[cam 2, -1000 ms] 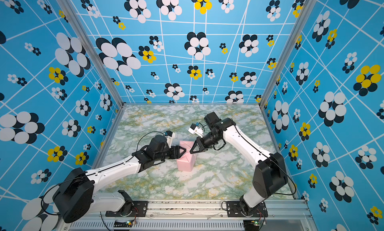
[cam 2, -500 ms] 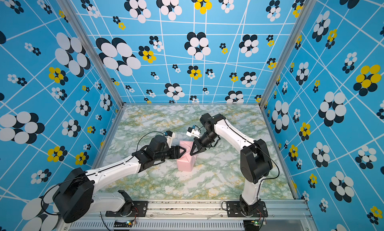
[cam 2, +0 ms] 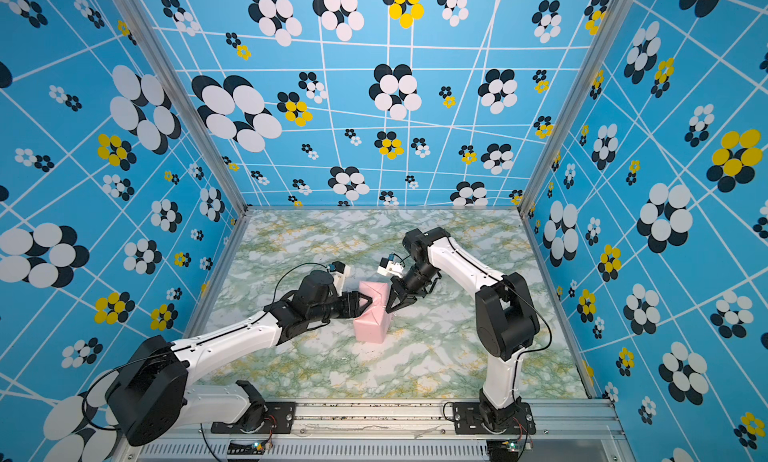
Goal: Wrap the gift box in paper
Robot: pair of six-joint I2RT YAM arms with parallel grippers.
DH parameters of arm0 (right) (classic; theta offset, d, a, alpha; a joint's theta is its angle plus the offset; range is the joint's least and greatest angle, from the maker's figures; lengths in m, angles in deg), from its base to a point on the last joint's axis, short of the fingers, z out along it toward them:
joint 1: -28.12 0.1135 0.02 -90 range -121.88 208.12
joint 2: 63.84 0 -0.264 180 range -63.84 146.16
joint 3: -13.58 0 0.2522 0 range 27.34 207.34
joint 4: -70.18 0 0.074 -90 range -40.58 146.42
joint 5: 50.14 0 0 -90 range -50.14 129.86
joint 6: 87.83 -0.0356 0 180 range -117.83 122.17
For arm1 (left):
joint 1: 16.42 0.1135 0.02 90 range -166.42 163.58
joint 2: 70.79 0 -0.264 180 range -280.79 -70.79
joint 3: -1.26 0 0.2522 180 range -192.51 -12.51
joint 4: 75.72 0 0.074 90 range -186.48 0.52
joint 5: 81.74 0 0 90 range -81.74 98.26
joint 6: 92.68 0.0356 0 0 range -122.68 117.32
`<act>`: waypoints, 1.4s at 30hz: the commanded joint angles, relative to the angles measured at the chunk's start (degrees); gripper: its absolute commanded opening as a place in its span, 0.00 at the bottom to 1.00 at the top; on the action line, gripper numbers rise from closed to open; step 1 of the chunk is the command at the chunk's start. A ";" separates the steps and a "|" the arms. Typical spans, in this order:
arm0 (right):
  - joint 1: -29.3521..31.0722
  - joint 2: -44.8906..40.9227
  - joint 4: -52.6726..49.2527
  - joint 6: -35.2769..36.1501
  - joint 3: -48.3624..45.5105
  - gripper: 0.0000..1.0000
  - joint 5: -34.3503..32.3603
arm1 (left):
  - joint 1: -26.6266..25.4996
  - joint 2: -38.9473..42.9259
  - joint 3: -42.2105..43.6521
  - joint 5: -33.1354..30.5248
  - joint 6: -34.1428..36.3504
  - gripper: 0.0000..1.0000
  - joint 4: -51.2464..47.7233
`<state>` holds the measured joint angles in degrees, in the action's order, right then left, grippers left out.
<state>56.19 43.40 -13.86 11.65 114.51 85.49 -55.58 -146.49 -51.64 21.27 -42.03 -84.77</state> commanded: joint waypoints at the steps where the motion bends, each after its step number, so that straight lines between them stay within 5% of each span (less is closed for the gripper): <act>1: -0.32 1.20 -1.02 0.41 1.42 0.00 -0.54 | -0.39 -1.40 0.55 -2.59 1.72 0.63 -5.33; 16: -0.85 3.85 0.01 0.41 2.13 0.00 -0.71 | -0.33 -0.98 0.77 -2.93 1.64 0.63 -5.61; 30: -0.85 4.12 1.63 -1.13 2.83 0.44 -2.92 | -0.39 -0.60 1.10 -3.37 1.74 0.63 -5.85; 42: -2.25 1.89 5.39 -5.64 2.21 0.63 -4.08 | -0.39 -0.86 0.99 -3.34 1.77 0.63 -5.77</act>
<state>54.90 46.51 -10.13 7.75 116.11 81.88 -55.84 -146.42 -51.64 20.42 -42.03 -84.79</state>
